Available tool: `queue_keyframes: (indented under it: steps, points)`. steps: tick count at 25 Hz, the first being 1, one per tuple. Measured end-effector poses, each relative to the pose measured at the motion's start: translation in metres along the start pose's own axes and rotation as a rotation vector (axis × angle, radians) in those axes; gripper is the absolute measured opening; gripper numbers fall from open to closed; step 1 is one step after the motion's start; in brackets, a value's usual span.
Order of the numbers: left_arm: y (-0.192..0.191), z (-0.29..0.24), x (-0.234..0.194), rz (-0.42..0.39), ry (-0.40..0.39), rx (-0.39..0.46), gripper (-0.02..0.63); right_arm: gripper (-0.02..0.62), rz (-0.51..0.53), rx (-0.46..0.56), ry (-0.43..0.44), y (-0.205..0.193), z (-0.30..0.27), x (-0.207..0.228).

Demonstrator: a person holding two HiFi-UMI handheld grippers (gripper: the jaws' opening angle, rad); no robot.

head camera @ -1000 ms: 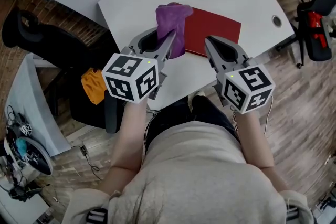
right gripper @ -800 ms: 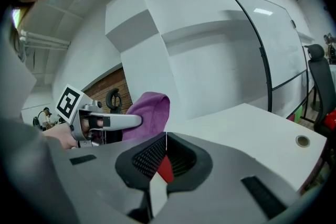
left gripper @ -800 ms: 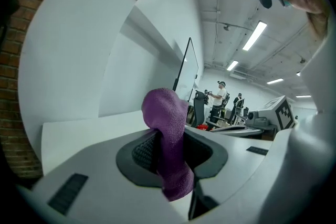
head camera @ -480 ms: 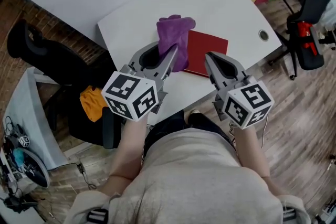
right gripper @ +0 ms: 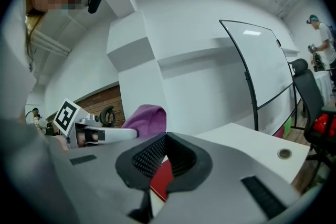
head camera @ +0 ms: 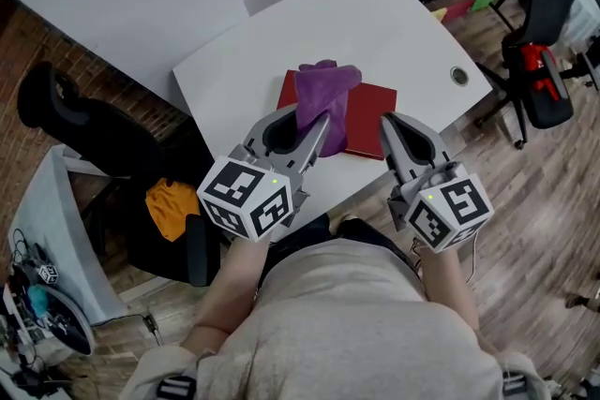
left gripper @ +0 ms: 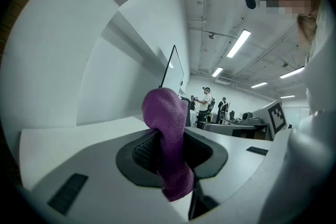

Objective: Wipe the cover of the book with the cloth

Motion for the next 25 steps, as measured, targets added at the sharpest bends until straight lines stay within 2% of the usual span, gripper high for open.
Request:
queue_keyframes:
  steps: [12,25]
  points:
    - [-0.006,0.001,0.004,-0.017,-0.029,-0.045,0.11,0.021,0.008,-0.035,-0.054,-0.014,0.0,0.001]
    - [-0.017,0.001,0.0,0.001,-0.025,-0.069,0.11,0.021,0.031,-0.064,-0.041,-0.02,-0.003,-0.006]
Point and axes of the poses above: the fingertips, and each gripper's own axes: z backward along the fingers, x to its right, y out of its top, the point moved 2 cm from there along z, backward along the fingers, and after that the axes turned 5 degrees about -x, right-handed, at the moved point
